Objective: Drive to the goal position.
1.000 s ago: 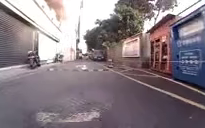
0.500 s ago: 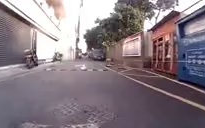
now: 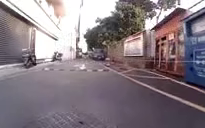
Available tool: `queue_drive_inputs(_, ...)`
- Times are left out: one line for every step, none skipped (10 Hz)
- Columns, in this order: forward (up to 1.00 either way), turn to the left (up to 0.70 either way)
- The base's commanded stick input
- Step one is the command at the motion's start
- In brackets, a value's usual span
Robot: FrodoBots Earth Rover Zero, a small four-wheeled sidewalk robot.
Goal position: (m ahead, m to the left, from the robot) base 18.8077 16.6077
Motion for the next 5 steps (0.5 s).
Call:
queue_drive_inputs(0.45, 0.0)
queue_drive_inputs(0.45, 0.0)
queue_drive_inputs(0.45, 0.0)
queue_drive_inputs(0.45, 0.0)
queue_drive_inputs(0.45, 0.0)
